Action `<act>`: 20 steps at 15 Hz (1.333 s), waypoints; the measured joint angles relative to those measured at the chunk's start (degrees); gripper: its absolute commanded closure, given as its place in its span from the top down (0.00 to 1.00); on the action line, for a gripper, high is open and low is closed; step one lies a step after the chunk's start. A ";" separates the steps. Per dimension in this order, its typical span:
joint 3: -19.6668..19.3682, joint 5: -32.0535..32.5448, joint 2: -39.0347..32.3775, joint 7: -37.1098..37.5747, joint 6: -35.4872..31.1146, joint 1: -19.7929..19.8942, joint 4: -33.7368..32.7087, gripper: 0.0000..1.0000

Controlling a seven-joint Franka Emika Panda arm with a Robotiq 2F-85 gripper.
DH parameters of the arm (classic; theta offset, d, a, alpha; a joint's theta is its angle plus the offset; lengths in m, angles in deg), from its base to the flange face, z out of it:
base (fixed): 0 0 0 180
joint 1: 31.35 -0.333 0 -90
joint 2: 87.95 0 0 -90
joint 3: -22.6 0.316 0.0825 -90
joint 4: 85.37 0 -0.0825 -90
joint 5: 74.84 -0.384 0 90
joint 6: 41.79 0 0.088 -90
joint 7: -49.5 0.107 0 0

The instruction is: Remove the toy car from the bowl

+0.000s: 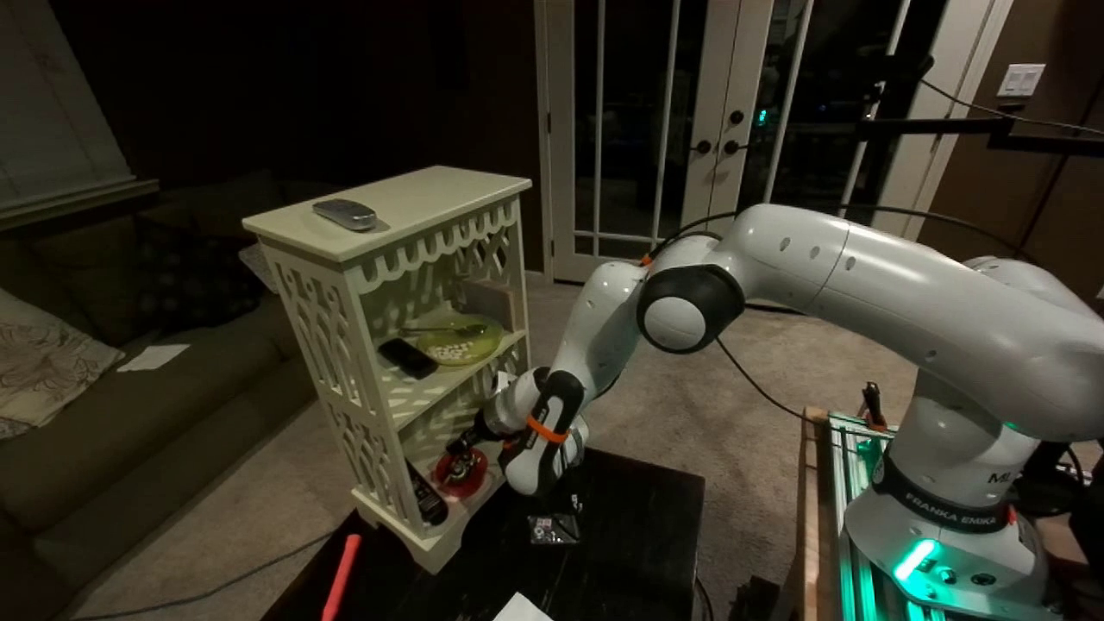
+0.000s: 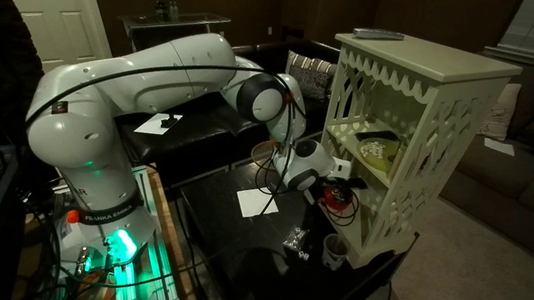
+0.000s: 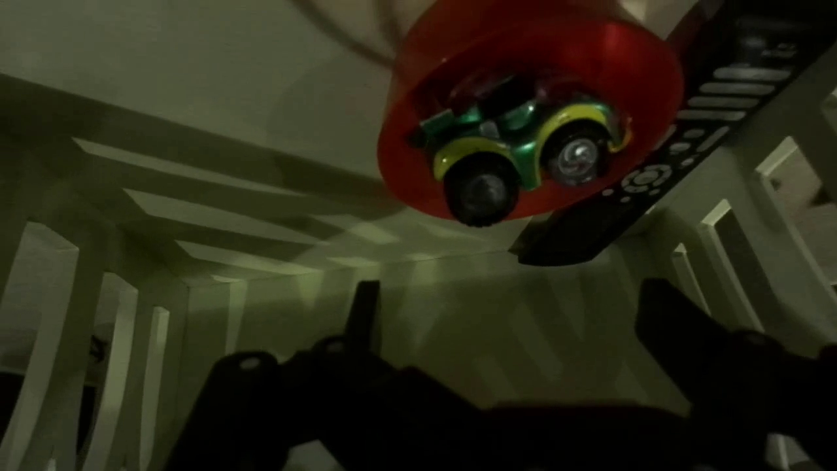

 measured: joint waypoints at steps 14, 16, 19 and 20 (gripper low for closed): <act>-0.20 0.47 -9.79 -0.45 8.14 0.74 -15.04 0.74; 0.02 0.49 -9.79 -0.70 8.18 0.74 -15.04 0.59; 0.19 0.59 -9.79 -0.97 8.24 0.74 -15.04 0.38; 0.21 0.65 -9.79 -1.02 8.26 0.74 -15.04 0.30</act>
